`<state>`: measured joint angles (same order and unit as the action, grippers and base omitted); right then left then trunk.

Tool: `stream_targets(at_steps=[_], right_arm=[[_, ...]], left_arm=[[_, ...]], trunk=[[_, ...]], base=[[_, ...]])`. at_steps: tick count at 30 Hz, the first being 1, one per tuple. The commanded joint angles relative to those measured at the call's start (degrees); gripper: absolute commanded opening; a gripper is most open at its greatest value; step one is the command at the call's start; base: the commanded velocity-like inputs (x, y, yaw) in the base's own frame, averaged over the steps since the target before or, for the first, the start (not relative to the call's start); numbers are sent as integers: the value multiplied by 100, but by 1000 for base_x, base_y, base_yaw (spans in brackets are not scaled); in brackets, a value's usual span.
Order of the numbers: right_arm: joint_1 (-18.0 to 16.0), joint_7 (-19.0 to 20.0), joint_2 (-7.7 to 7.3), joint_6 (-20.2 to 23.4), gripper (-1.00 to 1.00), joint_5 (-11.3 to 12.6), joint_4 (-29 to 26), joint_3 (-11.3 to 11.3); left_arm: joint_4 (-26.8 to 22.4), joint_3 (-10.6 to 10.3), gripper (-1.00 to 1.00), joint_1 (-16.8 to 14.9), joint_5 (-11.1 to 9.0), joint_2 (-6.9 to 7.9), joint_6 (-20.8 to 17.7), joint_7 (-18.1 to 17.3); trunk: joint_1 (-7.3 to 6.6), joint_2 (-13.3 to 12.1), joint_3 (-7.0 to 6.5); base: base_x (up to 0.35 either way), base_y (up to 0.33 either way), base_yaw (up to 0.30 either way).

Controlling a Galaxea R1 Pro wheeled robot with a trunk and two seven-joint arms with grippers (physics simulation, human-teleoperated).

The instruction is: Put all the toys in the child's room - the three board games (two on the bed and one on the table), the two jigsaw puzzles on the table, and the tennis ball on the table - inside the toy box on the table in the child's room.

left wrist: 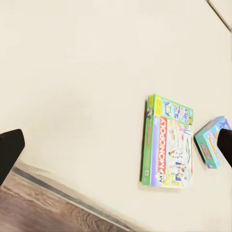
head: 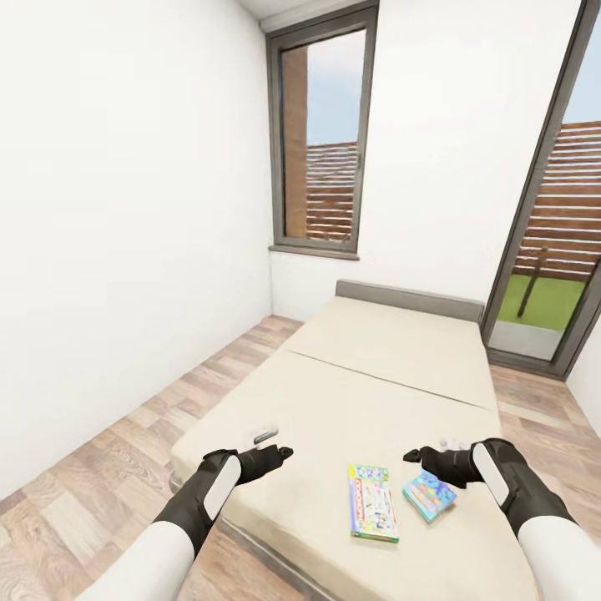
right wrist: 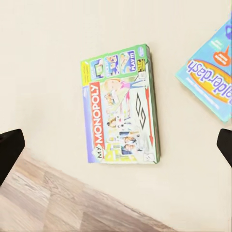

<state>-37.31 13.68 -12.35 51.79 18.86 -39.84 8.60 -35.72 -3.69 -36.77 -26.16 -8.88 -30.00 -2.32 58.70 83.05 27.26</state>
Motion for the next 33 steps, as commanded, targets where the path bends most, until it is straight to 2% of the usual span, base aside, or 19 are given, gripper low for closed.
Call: stream_targets(at_steps=[1, 6, 8, 13, 19, 25, 27, 28, 30, 33], right_arm=[[-9, 54, 3, 26, 100, -54, 0, 20], [-20, 57, 3, 29, 100, -55, 5, 19], [-24, 63, 4, 31, 100, -53, 7, 19], [-23, 72, 4, 29, 100, -51, 5, 19], [-23, 78, 9, 28, 100, -50, 3, 13], [-22, 83, 36, 30, 100, -50, -1, -18], [-22, 86, 64, 31, 100, -50, -3, -133], [-22, 86, 64, 31, 100, -50, -3, -133], [-22, 91, 81, 35, 100, -48, -4, -344], [-22, 93, 86, 36, 100, -45, -5, -468]], left_arm=[[-6, 3, 100, -3, -5, 1, -37, -6], [-4, 47, 100, -5, -82, 2, -97, -6], [-17, 99, 100, -5, -221, 13, -149, 3], [-151, 87, 100, -4, -326, 36, -185, 55], [-353, -25, 100, 2, -324, 70, -235, 111], [-448, -47, 100, 2, -361, 77, -323, 137], [-488, -30, 100, -1, -486, 81, -499, 152], [-488, -30, 100, -1, -486, 81, -499, 152], [-537, 15, 100, -3, -717, 85, -762, 165], [-578, 30, 100, -3, -834, 88, -893, 169]], trunk=[[2, 3, 6], [2, 3, 6], [2, 3, 6], [2, 3, 6], [2, 3, 6], [2, 3, 6], [2, 3, 6], [2, 3, 6], [2, 3, 6], [2, 3, 6]], base=[[194, 0, 0], [127, 0, 0], [72, 0, 0], [48, 0, 0], [22, 0, 0], [9, 0, 0], [5, 0, 0], [4, 0, 0], [3, 0, 0], [2, 0, 0]])
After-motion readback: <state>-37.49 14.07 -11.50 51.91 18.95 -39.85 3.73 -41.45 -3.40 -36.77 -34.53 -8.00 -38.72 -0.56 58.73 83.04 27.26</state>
